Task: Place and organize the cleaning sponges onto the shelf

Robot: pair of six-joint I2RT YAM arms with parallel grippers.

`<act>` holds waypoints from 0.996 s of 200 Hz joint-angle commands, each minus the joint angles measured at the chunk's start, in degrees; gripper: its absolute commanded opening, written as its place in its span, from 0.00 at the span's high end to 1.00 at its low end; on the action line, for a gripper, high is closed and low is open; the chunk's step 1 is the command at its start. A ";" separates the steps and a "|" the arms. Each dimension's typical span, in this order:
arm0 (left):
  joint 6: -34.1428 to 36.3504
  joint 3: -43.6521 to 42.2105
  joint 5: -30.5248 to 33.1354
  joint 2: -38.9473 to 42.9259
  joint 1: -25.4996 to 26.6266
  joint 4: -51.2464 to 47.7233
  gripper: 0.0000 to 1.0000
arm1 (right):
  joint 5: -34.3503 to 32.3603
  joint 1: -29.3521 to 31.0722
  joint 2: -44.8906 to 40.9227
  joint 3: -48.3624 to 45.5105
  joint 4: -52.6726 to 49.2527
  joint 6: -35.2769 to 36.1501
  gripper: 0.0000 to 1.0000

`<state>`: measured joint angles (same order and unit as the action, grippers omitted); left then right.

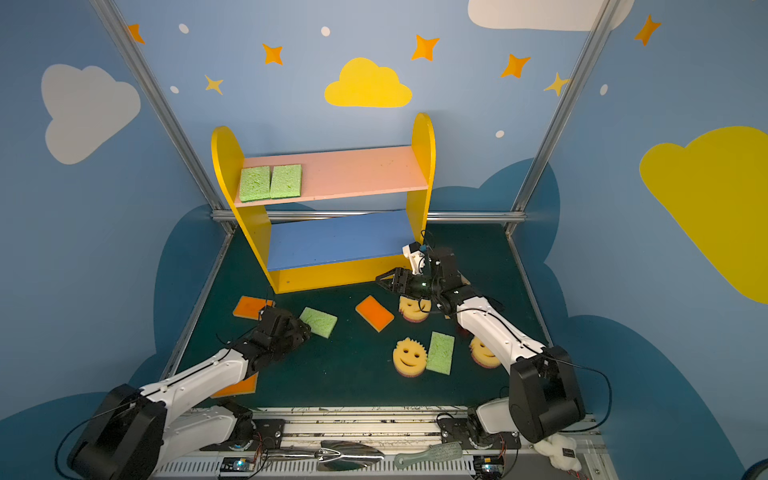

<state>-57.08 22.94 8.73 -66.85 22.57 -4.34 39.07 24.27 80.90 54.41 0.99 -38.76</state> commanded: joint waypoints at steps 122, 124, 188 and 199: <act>5.12 5.64 -5.54 -16.24 -4.52 8.83 0.66 | 1.08 0.41 7.68 2.50 0.41 -0.25 0.30; 5.20 5.63 -5.61 -16.33 -4.54 8.93 0.67 | 1.03 0.40 7.69 2.53 0.37 -0.26 0.30; 6.55 5.64 -8.67 -12.17 -4.73 8.64 0.97 | 2.40 1.57 8.83 3.06 -0.41 1.08 0.29; 7.21 5.93 -9.27 -9.98 -4.71 7.37 0.97 | 3.09 2.05 9.00 3.29 -0.47 1.49 0.28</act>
<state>-51.77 28.71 2.04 -80.97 17.85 5.96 40.23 25.17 88.90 55.53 1.02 -38.61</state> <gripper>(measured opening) 0.049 0.711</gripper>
